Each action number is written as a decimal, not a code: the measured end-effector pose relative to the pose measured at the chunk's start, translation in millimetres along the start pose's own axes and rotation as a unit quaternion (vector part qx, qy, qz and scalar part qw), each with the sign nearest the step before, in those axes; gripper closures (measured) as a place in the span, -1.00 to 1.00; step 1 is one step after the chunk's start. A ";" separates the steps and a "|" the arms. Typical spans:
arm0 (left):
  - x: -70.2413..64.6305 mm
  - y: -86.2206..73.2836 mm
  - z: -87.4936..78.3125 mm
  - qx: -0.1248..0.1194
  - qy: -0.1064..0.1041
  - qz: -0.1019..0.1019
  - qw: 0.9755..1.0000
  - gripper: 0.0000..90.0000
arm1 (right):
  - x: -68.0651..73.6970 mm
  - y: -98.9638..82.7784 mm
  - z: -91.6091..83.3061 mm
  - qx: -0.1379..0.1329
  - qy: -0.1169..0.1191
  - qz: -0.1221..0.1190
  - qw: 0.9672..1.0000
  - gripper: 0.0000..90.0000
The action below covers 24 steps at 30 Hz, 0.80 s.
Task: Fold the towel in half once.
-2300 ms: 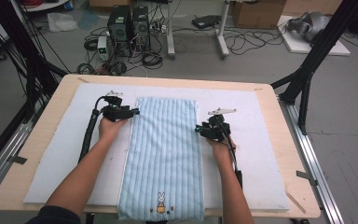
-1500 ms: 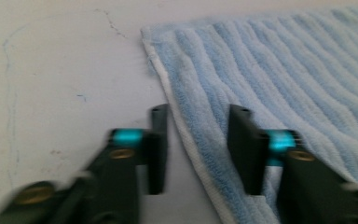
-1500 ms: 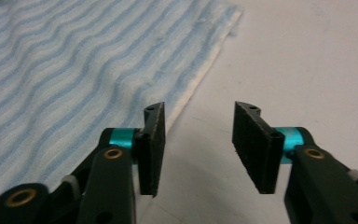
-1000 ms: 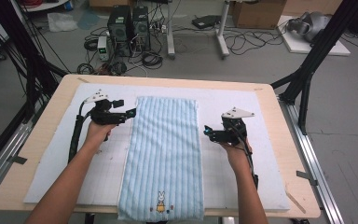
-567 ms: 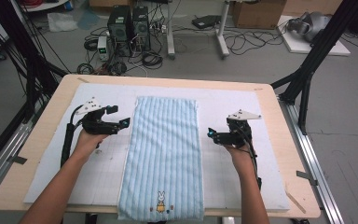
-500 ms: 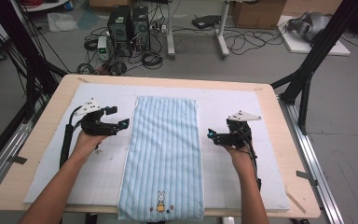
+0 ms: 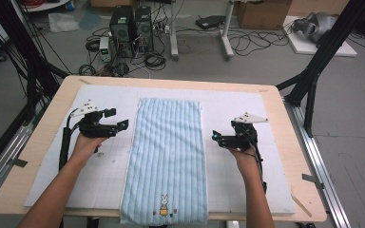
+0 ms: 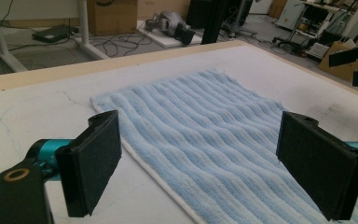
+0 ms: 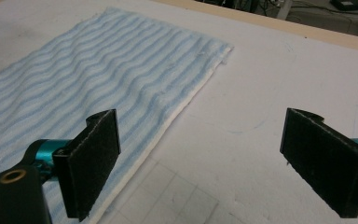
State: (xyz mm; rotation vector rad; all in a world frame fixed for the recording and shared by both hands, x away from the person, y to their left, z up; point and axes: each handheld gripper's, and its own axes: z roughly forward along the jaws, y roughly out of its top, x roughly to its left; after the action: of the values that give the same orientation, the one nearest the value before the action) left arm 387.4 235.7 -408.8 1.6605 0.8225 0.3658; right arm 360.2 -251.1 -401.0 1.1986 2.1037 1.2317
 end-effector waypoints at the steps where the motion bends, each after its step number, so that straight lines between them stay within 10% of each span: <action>1: 0.1 -0.1 -0.2 0.001 0.001 -0.001 1.000 -0.68 | -0.2 0.3 0.3 -0.002 -0.001 0.000 1.000 -0.75; 24: 12.1 8.4 18.8 0.017 0.042 -0.019 0.999 -0.54 | 2.7 0.1 -0.4 0.002 0.009 -0.002 1.000 -0.75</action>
State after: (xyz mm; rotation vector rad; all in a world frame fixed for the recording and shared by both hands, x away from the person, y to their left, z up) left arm 410.5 229.9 -408.1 1.6681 0.9251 0.3988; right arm 358.5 -249.0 -400.5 1.1899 2.1217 1.2407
